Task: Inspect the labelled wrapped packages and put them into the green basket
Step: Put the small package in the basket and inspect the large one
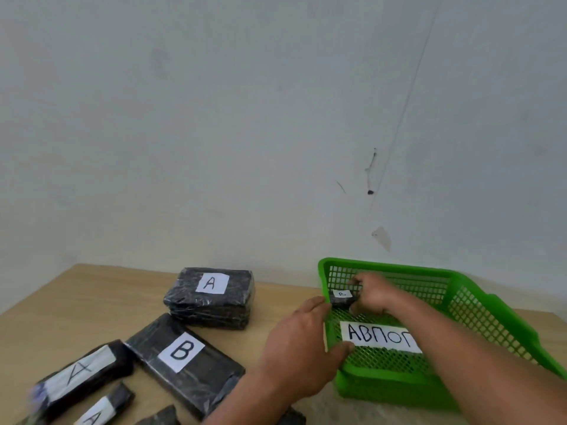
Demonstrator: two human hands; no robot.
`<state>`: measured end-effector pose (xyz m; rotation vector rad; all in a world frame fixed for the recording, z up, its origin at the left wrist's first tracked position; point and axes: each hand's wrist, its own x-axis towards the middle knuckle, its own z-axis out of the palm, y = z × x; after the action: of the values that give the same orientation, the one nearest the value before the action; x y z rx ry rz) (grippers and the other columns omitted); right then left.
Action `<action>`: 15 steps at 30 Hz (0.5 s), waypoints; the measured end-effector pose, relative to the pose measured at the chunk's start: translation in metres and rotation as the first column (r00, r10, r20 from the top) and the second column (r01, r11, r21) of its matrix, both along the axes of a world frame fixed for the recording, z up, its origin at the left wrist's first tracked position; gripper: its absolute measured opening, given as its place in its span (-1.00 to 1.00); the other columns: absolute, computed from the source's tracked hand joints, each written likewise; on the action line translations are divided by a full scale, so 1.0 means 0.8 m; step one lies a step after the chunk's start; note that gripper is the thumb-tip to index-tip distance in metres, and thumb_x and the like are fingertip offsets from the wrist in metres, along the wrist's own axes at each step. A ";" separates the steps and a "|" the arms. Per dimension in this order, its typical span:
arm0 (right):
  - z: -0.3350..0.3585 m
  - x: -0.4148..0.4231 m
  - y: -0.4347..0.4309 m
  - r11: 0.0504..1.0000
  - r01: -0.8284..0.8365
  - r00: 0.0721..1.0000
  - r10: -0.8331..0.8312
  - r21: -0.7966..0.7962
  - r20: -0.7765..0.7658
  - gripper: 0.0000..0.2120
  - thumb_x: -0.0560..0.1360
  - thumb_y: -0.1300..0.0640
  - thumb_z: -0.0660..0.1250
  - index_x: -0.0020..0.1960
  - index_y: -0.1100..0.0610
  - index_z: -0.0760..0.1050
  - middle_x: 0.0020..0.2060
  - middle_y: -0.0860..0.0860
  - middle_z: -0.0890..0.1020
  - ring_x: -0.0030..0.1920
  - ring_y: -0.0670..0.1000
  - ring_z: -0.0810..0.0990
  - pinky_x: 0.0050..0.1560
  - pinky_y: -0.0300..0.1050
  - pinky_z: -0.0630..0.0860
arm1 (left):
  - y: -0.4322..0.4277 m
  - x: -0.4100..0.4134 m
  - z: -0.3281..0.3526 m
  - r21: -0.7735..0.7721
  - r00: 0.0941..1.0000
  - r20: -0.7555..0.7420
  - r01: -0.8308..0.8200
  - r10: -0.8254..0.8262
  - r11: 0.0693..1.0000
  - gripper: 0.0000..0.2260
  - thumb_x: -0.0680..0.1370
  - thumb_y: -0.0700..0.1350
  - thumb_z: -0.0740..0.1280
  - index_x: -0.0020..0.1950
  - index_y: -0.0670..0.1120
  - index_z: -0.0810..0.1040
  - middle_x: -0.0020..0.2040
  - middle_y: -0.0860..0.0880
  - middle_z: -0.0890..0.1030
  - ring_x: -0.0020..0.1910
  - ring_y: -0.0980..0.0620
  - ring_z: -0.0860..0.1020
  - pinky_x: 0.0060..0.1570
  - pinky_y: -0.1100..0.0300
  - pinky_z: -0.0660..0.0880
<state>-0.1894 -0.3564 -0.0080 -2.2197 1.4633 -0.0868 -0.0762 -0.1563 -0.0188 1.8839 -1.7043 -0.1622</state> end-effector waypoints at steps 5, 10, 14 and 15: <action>0.036 -0.008 0.025 0.999 -0.006 0.997 0.010 -0.052 0.081 -0.52 0.50 0.23 0.51 0.39 0.05 0.52 0.28 0.09 0.60 0.17 0.07 0.62 0.22 0.01 0.61 | 0.006 -0.001 0.005 -0.020 0.999 0.033 -0.005 0.006 1.000 -0.35 0.56 0.31 0.32 0.56 0.03 0.34 0.54 0.10 0.39 0.45 0.02 0.45 0.43 0.06 0.43; 0.082 -0.002 0.072 0.993 -0.026 0.940 0.065 -0.118 0.336 -0.79 0.56 0.18 0.47 0.18 0.04 0.63 0.07 -0.05 0.65 0.10 0.00 0.63 0.22 -0.04 0.56 | 0.022 0.010 0.002 -0.075 0.995 -0.066 -0.078 0.073 0.994 -0.41 0.58 0.34 0.26 0.52 0.06 0.42 0.45 0.08 0.50 0.38 0.04 0.51 0.33 0.09 0.49; 0.093 0.042 0.116 0.998 -0.051 0.753 0.009 0.044 0.658 -0.87 0.57 0.22 0.44 0.11 0.10 0.65 -0.01 0.06 0.70 -0.03 0.03 0.68 0.06 0.00 0.66 | 0.042 0.053 0.007 -0.150 0.960 -0.144 -0.262 0.241 0.953 -0.59 0.58 0.22 0.35 0.33 0.03 0.60 0.24 0.08 0.66 0.19 0.11 0.61 0.23 0.15 0.54; 0.090 0.058 0.127 0.993 -0.066 0.705 -0.023 0.098 0.708 -0.88 0.58 0.23 0.42 0.10 0.10 0.63 -0.01 0.09 0.69 -0.03 0.05 0.67 0.03 -0.01 0.66 | 0.048 0.068 0.010 -0.159 0.941 -0.167 -0.322 0.296 0.933 -0.63 0.58 0.18 0.37 0.29 0.03 0.63 0.21 0.08 0.68 0.15 0.11 0.62 0.20 0.16 0.55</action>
<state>-0.1429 -0.2551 0.0642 -1.7803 0.9625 -0.7500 -0.0218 -0.1176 -0.0112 1.9235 -1.2637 -0.0107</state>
